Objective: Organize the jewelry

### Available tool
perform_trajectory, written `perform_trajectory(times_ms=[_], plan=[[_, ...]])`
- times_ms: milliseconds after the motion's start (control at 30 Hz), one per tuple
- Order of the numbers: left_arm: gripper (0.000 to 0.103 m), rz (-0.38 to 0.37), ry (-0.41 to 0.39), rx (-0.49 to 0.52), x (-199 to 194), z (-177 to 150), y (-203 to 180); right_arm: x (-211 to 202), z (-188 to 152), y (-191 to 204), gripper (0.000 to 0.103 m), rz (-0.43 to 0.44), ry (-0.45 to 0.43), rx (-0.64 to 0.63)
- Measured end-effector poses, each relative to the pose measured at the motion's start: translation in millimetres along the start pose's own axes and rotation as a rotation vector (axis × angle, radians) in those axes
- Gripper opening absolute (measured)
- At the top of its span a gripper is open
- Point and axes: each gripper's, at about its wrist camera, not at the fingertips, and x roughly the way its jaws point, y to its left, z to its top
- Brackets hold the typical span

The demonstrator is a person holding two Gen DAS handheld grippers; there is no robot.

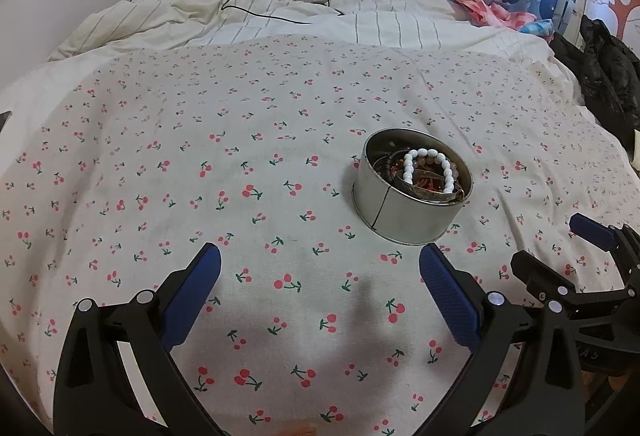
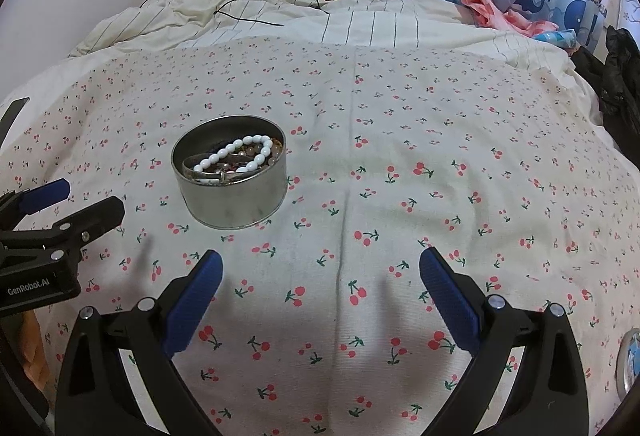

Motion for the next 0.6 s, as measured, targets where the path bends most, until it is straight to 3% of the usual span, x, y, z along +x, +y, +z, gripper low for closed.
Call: perform_trajectory(times_ms=[600], plan=[[0.096, 0.007, -0.004, 0.0, -0.8, 2.8, -1.2, 1.7, -0.9, 0.0, 0.095, -0.001, 0.001, 0.0]])
